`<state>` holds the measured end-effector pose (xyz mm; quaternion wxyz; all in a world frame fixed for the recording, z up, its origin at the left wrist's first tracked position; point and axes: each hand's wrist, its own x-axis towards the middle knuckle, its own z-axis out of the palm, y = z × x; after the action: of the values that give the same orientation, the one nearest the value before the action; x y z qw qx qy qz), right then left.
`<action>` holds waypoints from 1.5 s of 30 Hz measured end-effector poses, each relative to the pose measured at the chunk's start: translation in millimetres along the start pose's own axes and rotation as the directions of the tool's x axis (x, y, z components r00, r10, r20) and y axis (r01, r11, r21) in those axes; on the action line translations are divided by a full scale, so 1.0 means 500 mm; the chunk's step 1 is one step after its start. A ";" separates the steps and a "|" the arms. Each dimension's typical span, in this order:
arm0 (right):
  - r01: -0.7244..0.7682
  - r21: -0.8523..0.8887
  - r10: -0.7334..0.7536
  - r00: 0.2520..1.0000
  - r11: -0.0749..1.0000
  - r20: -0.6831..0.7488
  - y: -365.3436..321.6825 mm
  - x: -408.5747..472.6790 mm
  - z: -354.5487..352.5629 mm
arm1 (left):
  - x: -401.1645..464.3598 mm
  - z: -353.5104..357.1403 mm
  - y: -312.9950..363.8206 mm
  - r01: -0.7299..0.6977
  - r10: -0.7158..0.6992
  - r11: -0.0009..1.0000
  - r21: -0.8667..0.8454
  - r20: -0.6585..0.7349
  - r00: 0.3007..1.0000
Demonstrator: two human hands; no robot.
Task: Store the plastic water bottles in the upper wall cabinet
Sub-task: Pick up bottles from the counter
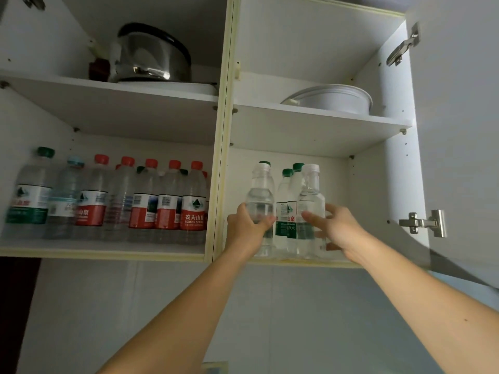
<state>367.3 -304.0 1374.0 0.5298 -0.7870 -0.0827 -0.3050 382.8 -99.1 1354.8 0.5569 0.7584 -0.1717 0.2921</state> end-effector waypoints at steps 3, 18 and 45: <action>0.001 -0.071 0.003 0.998 0.997 0.056 0.012 -0.001 -0.010 | 0.001 -0.006 -0.007 -0.008 0.006 0.998 0.065 0.038 0.999; 0.050 -0.193 -0.027 0.993 0.980 0.119 0.024 0.004 -0.007 | 0.038 0.022 -0.035 -0.067 0.057 0.987 0.143 0.074 0.996; 0.045 -0.243 -0.014 0.992 0.969 0.129 0.038 0.031 -0.007 | 0.129 0.029 -0.049 0.163 -0.140 0.986 -0.031 0.371 0.918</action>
<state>387.0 -318.4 1368.9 0.4177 -0.8628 -0.0893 -0.2705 450.5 -100.6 1374.2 0.5587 0.7933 -0.2223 0.0956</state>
